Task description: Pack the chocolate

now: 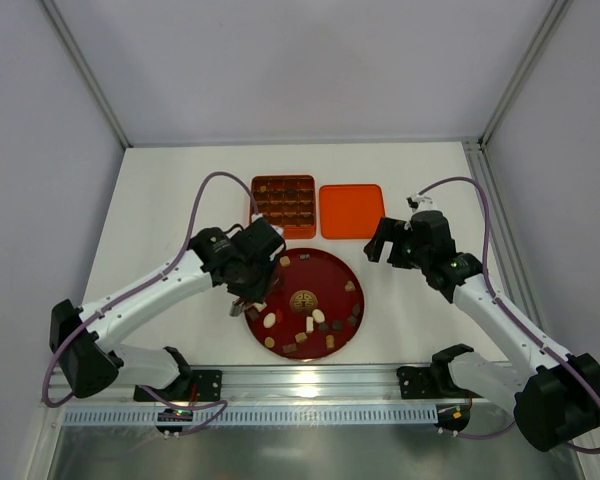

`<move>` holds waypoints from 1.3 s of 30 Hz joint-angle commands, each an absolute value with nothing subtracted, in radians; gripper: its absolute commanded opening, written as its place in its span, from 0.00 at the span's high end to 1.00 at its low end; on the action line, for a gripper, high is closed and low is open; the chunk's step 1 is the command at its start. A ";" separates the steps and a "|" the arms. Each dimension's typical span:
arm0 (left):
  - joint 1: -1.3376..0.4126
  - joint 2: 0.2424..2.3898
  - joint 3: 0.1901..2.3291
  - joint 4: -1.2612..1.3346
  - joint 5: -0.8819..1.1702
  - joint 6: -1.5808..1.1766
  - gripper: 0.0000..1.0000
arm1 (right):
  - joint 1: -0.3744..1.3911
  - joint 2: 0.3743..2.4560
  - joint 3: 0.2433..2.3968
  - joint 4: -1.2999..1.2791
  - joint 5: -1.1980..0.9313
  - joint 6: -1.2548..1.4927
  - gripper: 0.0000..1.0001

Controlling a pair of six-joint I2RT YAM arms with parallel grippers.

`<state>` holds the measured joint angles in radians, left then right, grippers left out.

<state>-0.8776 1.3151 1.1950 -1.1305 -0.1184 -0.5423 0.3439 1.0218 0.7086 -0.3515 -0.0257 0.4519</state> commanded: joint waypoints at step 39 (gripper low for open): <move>-0.618 2.123 2.149 -0.917 -0.212 -0.318 0.66 | 0.342 0.940 0.726 -0.390 -0.008 0.448 0.00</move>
<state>-0.6151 2.1460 2.1235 -0.9932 -0.2234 -0.3386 0.3439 0.9600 0.7086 -0.3885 -0.0204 0.4515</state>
